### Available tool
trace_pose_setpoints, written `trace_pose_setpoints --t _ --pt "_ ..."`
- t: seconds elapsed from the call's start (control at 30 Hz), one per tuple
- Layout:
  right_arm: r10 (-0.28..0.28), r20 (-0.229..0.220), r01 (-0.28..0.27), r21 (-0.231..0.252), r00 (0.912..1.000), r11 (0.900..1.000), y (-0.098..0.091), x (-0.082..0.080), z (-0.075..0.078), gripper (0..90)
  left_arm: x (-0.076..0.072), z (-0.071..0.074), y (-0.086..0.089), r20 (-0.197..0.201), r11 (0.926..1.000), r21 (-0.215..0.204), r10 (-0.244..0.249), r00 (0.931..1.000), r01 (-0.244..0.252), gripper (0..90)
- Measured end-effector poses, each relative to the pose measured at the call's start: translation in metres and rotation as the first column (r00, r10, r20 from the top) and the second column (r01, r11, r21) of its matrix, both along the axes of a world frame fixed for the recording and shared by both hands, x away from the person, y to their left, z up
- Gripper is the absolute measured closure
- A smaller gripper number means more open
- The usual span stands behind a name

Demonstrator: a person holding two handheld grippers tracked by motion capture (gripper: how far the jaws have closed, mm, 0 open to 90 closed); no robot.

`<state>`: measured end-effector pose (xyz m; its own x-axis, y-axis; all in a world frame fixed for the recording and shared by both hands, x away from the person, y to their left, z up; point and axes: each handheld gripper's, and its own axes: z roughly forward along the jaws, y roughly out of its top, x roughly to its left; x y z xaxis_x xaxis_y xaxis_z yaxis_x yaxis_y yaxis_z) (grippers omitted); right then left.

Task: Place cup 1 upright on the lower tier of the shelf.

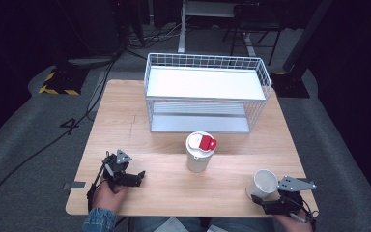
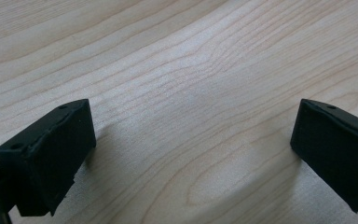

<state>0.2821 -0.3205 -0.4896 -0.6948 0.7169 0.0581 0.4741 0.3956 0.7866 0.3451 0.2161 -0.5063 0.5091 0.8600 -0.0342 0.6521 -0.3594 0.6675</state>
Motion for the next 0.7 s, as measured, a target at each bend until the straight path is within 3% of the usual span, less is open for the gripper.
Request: trace_pose_setpoints --t 0.13,0.7 --pt "0.003 0.007 -0.003 0.000 1.0000 1.0000 0.0014 0.0012 -0.0009 21.7 0.0000 0.0000 0.0000 0.000 1.0000 0.000 0.000 1.0000 0.000 0.4" --pt "0.008 0.015 -0.008 0.007 0.9999 0.9999 0.0017 0.0012 -0.0010 23.2 0.0000 0.0000 0.0000 0.000 1.0000 0.000 0.000 1.0000 0.000 0.4"
